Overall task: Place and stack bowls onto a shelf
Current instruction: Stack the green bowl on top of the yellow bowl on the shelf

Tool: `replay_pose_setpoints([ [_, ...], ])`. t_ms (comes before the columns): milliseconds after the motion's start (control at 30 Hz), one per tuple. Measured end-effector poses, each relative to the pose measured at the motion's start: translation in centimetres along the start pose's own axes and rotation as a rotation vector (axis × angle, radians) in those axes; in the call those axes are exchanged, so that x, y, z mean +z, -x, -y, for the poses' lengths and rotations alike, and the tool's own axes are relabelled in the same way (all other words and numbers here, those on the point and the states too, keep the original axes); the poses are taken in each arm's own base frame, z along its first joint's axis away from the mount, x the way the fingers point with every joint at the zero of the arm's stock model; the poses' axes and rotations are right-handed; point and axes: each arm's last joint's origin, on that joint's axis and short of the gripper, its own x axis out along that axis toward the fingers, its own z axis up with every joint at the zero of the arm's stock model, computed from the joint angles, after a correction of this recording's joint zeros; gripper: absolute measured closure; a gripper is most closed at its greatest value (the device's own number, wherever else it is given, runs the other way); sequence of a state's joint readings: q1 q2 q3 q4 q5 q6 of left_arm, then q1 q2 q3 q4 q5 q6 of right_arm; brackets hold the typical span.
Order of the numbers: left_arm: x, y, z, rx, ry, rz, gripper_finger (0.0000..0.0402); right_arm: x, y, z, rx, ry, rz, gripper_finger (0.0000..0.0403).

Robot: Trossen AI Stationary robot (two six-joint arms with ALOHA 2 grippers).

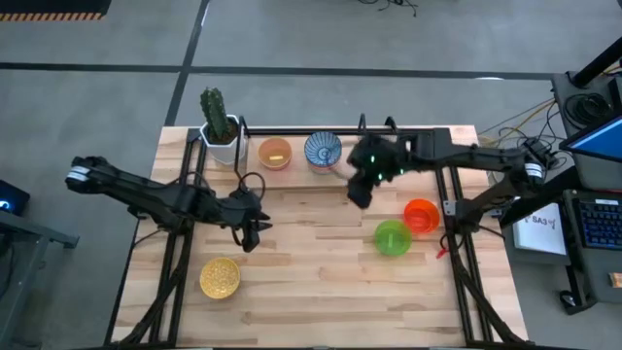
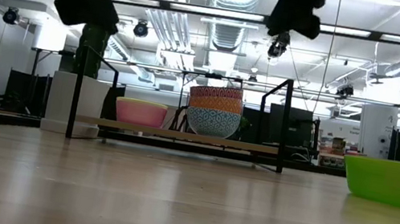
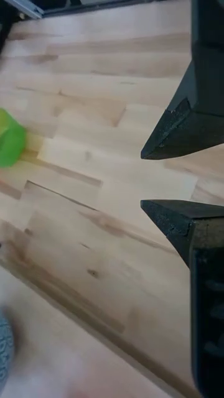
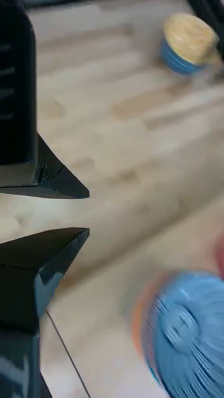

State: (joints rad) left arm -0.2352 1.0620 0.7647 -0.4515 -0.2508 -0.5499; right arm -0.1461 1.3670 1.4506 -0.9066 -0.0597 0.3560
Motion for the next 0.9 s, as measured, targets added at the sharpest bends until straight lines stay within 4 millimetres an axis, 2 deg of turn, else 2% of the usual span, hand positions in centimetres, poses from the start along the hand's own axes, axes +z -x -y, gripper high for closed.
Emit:
replay_pose_setpoints([
  [200, -0.1, -0.4, 0.1, 0.008, -0.005, -0.013, 0.0304, -2.2, -1.9, -3.5, 0.013, -0.039, -0.145, 0.0307],
  [367, -0.1, -0.3, 0.1, 0.005, -0.011, -0.008, 0.0304, -4.2, -4.4, -5.4, -0.076, -0.104, -0.285, 0.0292],
  [667, -0.1, -0.3, 0.0, 0.006, -0.029, -0.007, 0.0304, -8.6, -10.2, -7.2, -0.348, -0.185, -0.590, 0.0291],
  [900, -0.1, -0.3, 0.0, 0.006, -0.048, -0.007, 0.0304, -11.1, -14.1, -8.0, -0.470, -0.166, -0.708, 0.0291],
])
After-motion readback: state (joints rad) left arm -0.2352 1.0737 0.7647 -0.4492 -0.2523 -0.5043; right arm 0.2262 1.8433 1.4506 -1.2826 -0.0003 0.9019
